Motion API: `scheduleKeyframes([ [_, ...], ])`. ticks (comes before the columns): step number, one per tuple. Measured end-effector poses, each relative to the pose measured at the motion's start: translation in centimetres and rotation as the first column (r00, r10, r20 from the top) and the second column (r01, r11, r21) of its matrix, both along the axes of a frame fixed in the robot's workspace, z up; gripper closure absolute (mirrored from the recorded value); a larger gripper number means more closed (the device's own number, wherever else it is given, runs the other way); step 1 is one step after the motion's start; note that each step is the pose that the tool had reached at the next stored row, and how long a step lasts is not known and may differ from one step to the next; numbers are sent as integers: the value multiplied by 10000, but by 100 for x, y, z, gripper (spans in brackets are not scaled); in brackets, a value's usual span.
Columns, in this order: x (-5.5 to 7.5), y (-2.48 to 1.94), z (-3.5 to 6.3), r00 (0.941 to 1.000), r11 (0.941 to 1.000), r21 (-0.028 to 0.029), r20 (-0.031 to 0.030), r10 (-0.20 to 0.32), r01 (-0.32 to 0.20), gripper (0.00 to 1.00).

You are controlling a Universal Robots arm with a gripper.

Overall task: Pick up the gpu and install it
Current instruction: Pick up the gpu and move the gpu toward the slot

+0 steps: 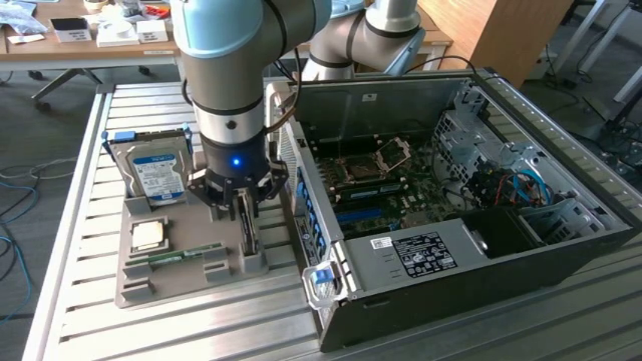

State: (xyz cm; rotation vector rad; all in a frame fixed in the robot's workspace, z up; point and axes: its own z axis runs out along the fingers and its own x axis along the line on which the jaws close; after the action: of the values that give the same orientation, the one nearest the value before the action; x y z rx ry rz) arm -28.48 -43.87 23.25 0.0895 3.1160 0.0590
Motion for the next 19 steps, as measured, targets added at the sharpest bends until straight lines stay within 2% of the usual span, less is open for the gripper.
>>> scheduleKeyframes([
  [19,4,10,-12,10000,10000,1,0,-6,6,60],
])
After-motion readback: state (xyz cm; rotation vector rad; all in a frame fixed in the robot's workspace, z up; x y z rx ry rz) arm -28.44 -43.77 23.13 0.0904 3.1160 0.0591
